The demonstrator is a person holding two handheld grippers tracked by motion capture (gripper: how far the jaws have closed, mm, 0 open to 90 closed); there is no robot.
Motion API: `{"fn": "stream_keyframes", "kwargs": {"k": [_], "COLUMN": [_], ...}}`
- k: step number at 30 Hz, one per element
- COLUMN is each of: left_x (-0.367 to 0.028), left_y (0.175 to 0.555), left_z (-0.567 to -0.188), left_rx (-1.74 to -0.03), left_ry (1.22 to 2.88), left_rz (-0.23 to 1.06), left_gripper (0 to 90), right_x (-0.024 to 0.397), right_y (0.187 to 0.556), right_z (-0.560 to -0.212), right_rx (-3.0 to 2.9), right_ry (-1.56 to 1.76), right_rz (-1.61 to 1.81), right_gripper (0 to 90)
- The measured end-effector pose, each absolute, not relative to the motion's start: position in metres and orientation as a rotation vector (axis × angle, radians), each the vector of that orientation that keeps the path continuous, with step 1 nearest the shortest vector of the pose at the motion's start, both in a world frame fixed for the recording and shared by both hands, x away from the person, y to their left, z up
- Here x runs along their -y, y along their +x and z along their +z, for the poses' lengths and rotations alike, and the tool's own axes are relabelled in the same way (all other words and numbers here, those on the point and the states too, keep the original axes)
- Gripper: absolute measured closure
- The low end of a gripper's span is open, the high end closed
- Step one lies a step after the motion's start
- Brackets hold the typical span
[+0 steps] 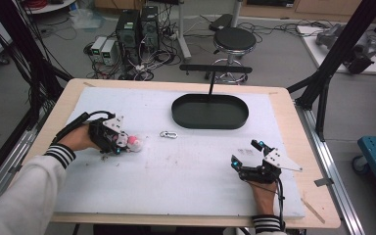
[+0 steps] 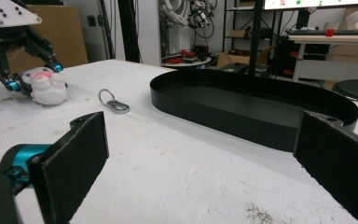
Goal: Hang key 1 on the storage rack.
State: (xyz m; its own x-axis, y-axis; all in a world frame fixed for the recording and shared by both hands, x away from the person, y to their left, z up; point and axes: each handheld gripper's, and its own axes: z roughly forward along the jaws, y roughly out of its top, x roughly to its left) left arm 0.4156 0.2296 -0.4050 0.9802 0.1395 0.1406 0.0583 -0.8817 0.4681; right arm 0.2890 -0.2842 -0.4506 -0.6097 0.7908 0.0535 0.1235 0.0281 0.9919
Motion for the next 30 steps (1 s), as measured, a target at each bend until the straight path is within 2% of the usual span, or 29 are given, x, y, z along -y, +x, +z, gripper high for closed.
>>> {"fn": "stream_keyframes", "kwargs": {"k": [11,22,30], "left_x": [-0.228,-0.222,-0.208], "left_y": [0.409,0.393,0.388], "left_z": [-0.387,-0.359,-0.346], "left_rx": [-0.164,-0.197,-0.232], "left_ry": [2.573,2.424,2.331], "left_rz": [0.237,0.254,0.243], "left_gripper": [38.0,38.0,37.7], "right_x": [0.285,0.287,0.284], "right_y": [0.289,0.288,0.290], "right_z": [-0.450,-0.448,-0.425], "right_rx": [-1.780,-1.794,-1.853], "right_ry": [0.922,0.929,0.870], "right_rz": [1.626,1.658,1.669], "right_gripper": [2.5,2.5,2.5]}}
